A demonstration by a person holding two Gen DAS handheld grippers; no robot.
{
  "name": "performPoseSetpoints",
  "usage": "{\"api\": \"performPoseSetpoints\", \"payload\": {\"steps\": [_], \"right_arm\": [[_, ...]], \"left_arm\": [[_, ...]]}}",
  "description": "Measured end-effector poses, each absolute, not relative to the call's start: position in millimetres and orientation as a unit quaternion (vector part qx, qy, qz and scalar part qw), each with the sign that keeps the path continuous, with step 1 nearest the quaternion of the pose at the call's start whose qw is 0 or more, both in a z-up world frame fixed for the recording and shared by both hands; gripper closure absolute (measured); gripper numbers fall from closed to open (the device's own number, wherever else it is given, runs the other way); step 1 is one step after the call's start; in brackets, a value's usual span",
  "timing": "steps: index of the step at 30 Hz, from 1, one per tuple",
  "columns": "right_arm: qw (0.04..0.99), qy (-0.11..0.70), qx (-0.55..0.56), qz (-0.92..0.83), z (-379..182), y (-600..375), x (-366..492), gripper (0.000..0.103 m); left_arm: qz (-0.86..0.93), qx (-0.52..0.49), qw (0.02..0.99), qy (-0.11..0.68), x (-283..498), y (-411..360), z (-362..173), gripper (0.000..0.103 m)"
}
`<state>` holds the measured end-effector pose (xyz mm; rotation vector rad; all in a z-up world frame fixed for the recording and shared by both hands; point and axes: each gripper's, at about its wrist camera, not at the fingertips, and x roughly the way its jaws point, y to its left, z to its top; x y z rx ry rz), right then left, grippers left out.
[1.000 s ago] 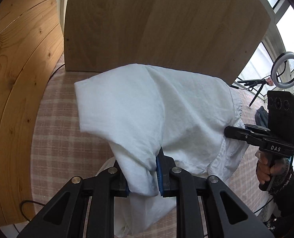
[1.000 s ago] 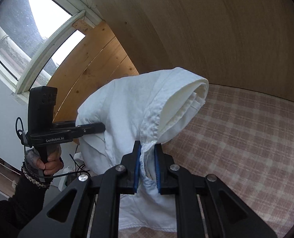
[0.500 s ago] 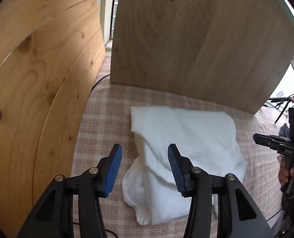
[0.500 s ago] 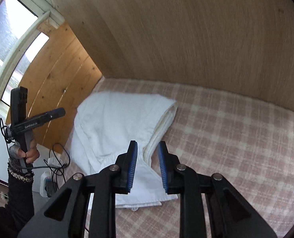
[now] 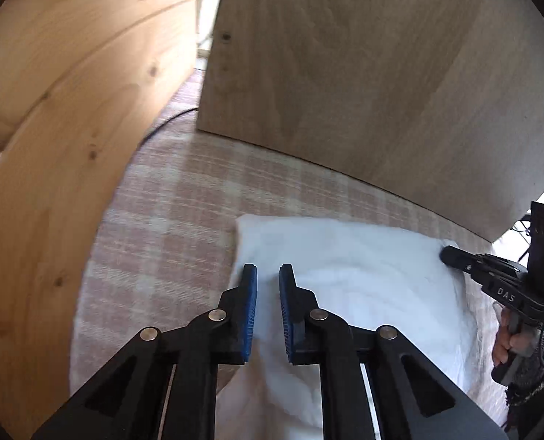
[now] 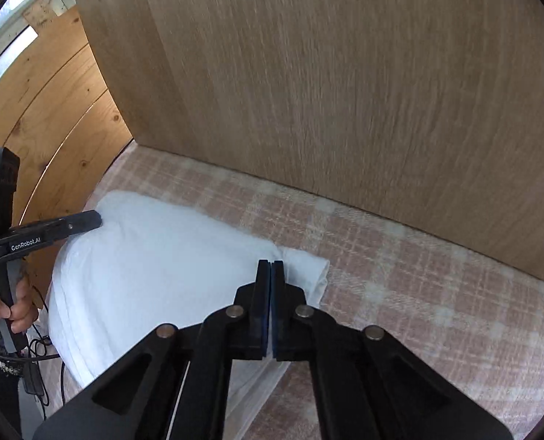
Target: Fold clothes
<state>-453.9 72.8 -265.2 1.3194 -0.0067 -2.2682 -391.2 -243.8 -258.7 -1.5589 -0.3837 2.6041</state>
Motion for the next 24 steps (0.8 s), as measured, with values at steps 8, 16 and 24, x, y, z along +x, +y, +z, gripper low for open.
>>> {"api": "performPoseSetpoints", "payload": {"steps": [8,16,24], "right_arm": [[0.336,0.015,0.49,-0.804,-242.2,44.6,-384.3,0.101],[0.332,0.011,0.536,-0.776,-260.6,54.6,-337.2,0.1],[0.316,0.003,0.585,-0.747,-286.8,36.3,-296.0,0.097]], "left_arm": [[0.852,-0.509,0.117,-0.042,-342.9,-198.1,-237.1,0.066],[0.831,-0.548,0.095,0.009,-329.2,-186.6,-255.0,0.074],[0.817,-0.566,0.113,-0.006,-290.6,-167.9,-262.7,0.06]]}}
